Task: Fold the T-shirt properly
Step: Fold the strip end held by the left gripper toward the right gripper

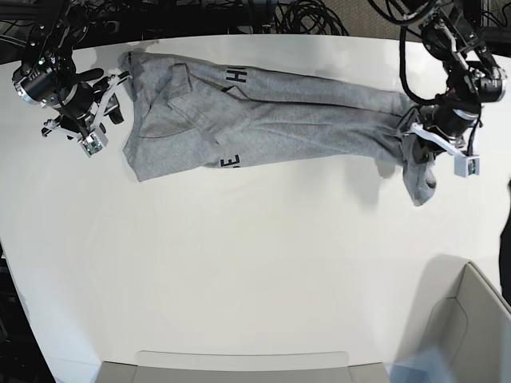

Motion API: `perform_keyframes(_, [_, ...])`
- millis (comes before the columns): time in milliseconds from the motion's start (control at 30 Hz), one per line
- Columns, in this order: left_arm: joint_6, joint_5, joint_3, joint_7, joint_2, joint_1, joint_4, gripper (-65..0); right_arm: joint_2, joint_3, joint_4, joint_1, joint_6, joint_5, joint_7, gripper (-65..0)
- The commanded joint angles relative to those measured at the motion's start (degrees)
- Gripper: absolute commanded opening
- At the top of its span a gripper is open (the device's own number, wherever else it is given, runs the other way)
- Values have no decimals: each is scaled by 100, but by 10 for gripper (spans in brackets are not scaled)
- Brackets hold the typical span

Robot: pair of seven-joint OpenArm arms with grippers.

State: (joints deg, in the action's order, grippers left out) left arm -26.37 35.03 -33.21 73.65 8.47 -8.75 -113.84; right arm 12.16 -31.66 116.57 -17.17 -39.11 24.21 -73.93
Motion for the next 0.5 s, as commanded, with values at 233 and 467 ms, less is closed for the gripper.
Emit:
perform_keyframes(233, [655,124,1567,-530,-570,-395,-181,-650,80,-30,74,95,-89,36,66,-422])
perform_keyframes(467, [1859,115,2921,-1083,-535,-500,-137,-650,212,-47,74,33,-89,36,66,-422])
